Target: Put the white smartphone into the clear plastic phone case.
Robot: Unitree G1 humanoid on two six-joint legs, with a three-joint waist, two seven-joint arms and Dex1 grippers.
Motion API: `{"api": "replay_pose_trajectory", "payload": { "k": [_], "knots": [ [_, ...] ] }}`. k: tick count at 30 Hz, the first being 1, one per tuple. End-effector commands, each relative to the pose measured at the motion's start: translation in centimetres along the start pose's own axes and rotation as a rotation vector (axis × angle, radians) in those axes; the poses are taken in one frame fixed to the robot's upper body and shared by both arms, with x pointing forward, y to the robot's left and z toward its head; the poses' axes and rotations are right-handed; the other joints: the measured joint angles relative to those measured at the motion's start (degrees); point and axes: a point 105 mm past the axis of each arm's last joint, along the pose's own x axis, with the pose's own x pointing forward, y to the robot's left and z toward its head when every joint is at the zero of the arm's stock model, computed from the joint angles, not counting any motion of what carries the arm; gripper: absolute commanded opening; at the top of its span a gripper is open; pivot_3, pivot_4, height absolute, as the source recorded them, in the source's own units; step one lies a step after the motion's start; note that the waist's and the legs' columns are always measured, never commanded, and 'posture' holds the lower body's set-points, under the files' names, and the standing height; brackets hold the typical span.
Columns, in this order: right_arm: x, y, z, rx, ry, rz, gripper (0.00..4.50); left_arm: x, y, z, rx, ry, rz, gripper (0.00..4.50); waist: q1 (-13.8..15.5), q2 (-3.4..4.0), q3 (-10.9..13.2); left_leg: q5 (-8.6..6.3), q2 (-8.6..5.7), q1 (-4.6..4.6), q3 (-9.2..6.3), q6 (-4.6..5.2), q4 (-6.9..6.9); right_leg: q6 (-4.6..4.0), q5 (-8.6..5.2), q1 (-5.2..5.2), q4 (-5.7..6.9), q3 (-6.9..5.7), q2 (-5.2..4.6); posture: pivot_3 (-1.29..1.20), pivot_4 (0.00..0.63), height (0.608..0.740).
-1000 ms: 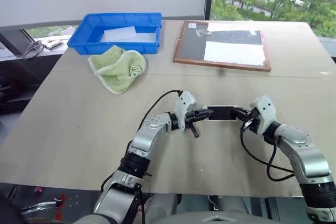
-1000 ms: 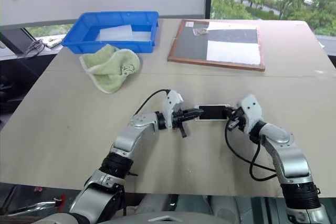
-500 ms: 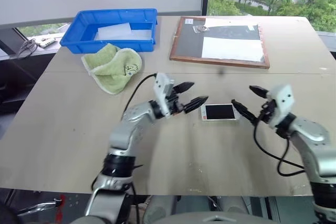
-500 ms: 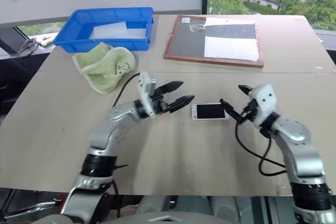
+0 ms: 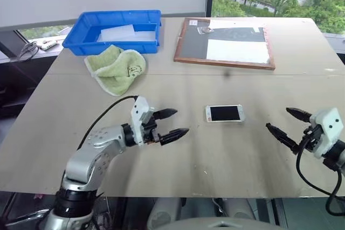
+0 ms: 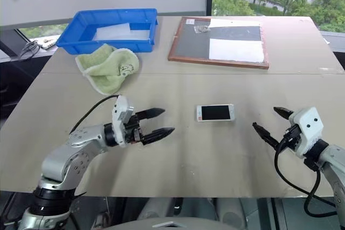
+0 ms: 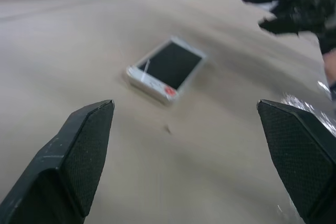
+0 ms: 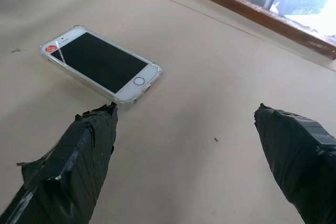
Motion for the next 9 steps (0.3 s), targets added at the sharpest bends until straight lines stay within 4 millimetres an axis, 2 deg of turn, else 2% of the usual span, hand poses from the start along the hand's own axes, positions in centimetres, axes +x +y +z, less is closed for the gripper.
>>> {"api": "replay_pose_trajectory", "payload": {
  "k": [1,5,9],
  "knots": [
    [-0.1,0.3,1.0,-0.028,-0.029,0.006,4.50,-1.1,1.4,1.2,0.022,-0.045,0.068,4.46,0.18,0.00,0.00,0.00,0.01,-0.01,0.00,0.00,0.00,-0.01,0.00,0.00,0.00,-0.01,0.00,0.00,0.150,0.740],
    [0.1,2.5,0.9,0.001,-0.027,0.095,4.50,-2.0,4.2,1.8,0.034,-0.060,0.158,4.46,0.44,-0.01,0.01,0.01,-0.02,-0.07,-0.09,0.00,0.03,-0.01,0.00,-0.02,0.00,-0.10,0.00,0.00,0.150,0.740],
    [-0.6,3.8,0.9,-0.019,-0.015,0.128,4.50,-2.1,4.9,2.8,0.031,-0.068,0.169,4.46,0.29,-0.01,0.01,0.00,-0.05,-0.10,-0.02,0.01,0.03,-0.01,0.01,-0.03,-0.01,-0.05,-0.02,0.00,0.150,0.740]
  ]
}}
